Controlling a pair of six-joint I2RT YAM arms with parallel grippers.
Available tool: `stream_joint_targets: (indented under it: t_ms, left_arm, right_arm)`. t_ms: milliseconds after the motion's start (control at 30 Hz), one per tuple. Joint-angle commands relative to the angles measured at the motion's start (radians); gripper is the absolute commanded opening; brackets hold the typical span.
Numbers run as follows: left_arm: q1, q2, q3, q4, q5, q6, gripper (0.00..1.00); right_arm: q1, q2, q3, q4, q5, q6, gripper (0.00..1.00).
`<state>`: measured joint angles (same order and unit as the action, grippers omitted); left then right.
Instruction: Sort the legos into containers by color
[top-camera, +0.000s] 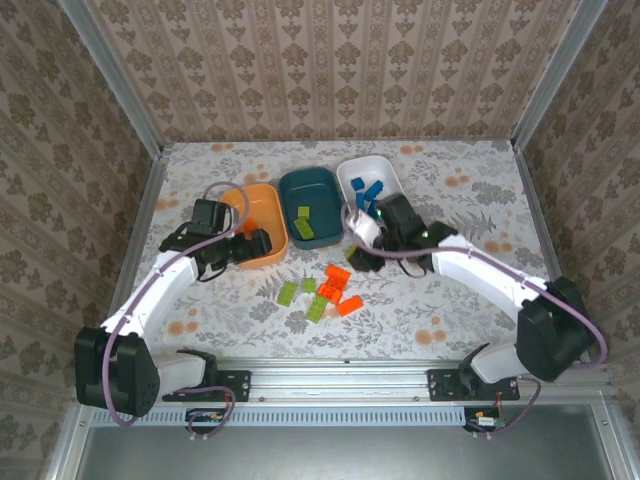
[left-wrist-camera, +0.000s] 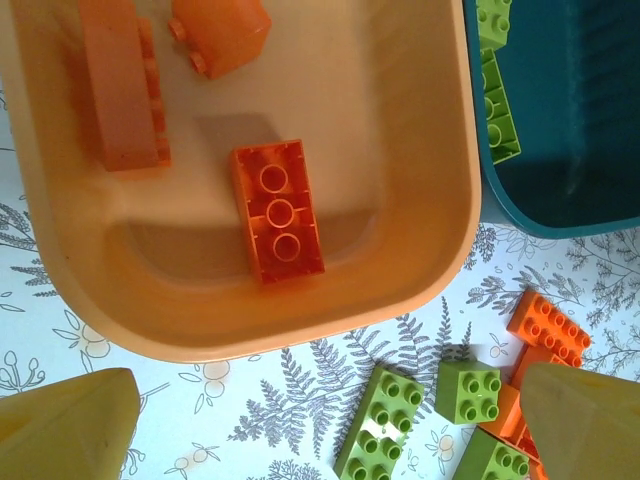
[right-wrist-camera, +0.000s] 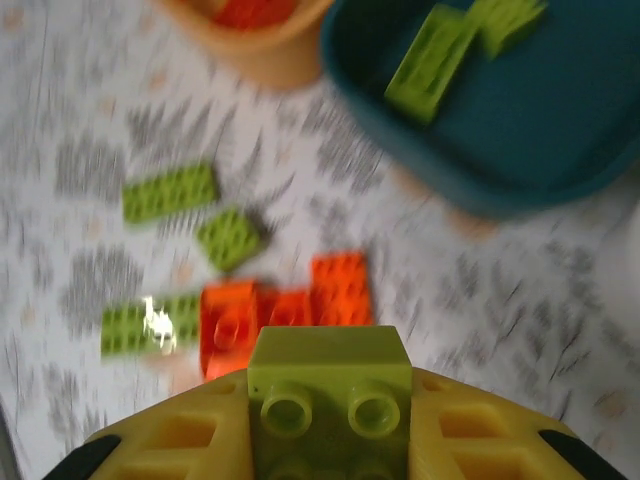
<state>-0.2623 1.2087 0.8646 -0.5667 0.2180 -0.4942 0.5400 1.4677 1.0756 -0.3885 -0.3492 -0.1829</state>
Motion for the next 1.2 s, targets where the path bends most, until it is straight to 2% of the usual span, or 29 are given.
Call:
stream_joint_targets:
  t_ms: [0, 167, 367, 500, 667, 767, 867, 967, 1167]
  left_arm:
    - [0.003, -0.013, 0.029, 0.007, 0.034, 0.005, 1.00]
    - [-0.016, -0.015, 0.043, -0.028, 0.028, 0.041, 1.00]
    - [-0.052, -0.021, 0.060, -0.079, 0.002, 0.080, 1.00]
    - [-0.069, -0.029, 0.060, -0.102, 0.004, 0.088, 1.00]
    - [-0.105, -0.032, 0.068, -0.153, -0.022, 0.119, 1.00]
    - [-0.121, -0.036, 0.061, -0.163, -0.025, 0.121, 1.00]
    - [-0.130, -0.035, 0.050, -0.153, -0.018, 0.113, 1.00]
    - [-0.136, -0.021, 0.049, -0.141, -0.010, 0.113, 1.00]
    - [-0.169, 0.032, 0.071, -0.131, -0.006, 0.125, 1.00]
  right_arm:
    - [-0.036, 0.119, 0.149, 0.045, -0.099, 0.226, 0.28]
    - [-0.044, 0.326, 0.405, 0.027, -0.129, 0.418, 0.29]
    - [-0.041, 0.613, 0.764, -0.211, -0.078, 0.614, 0.29]
    - [-0.032, 0.750, 0.924, -0.311, -0.045, 0.679, 0.29]
    - [-0.020, 0.839, 1.012, -0.350, 0.004, 0.696, 0.31]
    - [-0.017, 0.866, 1.047, -0.368, 0.016, 0.682, 0.37]
    - [-0.017, 0.869, 1.060, -0.386, 0.028, 0.674, 0.51]
    - [-0.018, 0.859, 1.060, -0.394, 0.035, 0.658, 0.59]
    - [-0.023, 0.809, 1.044, -0.392, 0.040, 0.629, 0.62]
